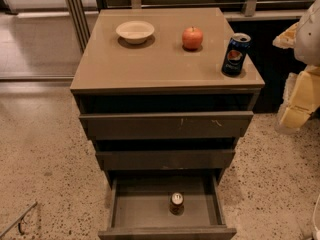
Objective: Pick orange can from bottom drawer and place on counter
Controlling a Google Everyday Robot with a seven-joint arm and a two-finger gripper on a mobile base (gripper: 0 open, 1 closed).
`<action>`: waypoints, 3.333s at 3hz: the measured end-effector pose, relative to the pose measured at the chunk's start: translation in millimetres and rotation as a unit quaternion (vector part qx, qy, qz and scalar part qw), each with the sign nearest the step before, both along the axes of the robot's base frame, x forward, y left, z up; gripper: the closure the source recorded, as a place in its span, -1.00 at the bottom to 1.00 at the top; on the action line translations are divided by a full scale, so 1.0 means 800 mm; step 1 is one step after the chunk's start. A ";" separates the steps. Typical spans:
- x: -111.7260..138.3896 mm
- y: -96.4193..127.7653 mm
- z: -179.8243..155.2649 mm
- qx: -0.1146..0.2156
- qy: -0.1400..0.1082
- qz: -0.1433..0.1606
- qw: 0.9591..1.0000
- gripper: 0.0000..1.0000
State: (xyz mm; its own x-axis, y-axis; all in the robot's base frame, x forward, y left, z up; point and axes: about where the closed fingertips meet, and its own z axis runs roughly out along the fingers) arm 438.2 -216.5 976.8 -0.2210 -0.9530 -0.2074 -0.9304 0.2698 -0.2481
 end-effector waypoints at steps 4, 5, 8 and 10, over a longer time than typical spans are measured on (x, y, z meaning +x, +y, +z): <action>0.011 0.010 -0.085 0.047 -0.009 -0.017 0.999 0.31; 0.017 0.032 -0.185 0.086 0.011 -0.016 0.996 0.78; 0.023 0.046 -0.359 0.099 0.057 -0.005 0.993 1.00; 0.049 0.018 -0.553 0.120 0.038 0.017 0.992 1.00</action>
Offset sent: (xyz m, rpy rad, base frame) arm 0.0000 0.0000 0.0000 0.0000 0.0000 0.0000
